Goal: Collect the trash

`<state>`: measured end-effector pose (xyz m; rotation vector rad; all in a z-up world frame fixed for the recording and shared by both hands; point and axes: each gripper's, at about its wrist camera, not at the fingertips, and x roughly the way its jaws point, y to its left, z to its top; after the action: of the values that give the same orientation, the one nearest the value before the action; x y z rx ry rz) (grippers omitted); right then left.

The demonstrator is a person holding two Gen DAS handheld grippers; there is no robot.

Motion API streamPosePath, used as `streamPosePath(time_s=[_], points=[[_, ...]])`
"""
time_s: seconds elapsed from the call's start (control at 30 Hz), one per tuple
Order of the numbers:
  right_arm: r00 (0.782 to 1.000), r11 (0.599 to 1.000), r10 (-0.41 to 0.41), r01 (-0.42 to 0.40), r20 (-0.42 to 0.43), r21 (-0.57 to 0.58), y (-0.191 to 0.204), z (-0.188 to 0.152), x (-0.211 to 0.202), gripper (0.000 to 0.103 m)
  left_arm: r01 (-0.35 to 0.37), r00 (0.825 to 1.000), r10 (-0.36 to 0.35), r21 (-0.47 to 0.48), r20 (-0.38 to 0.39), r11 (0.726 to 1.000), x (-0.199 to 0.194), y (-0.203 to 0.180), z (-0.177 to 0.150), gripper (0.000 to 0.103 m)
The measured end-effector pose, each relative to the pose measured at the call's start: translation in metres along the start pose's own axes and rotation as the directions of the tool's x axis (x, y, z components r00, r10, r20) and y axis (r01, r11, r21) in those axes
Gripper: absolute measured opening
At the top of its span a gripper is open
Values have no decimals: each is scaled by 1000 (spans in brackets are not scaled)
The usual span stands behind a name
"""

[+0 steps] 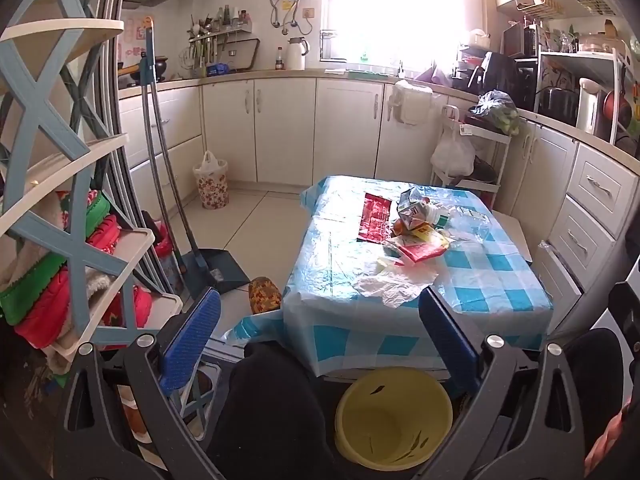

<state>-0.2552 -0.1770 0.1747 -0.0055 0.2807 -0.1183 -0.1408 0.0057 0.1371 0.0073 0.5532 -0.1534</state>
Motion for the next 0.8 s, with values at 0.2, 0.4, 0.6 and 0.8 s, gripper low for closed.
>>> streamPosePath(time_s=[0.2,0.4,0.6,0.8], points=[[1000,1000,-2,2,-4,6,1,0,-4,96,-1,1000,0,7,10,1000,-4,-2,0,96],[1000,1000,4,-4,1,2,1,-3,0,96,0,1000,0,7,14,1000,-7,-3,2,96],[1000,1000,6,-6,0,0,5,-2,-3,96,-1,1000,0,10,22,1000,-10,-4,3,96],[1000,1000,22,-22,-12,0,-3,-3,-3,96,-1,1000,1,10,23,1000,-10,-4,3,96]])
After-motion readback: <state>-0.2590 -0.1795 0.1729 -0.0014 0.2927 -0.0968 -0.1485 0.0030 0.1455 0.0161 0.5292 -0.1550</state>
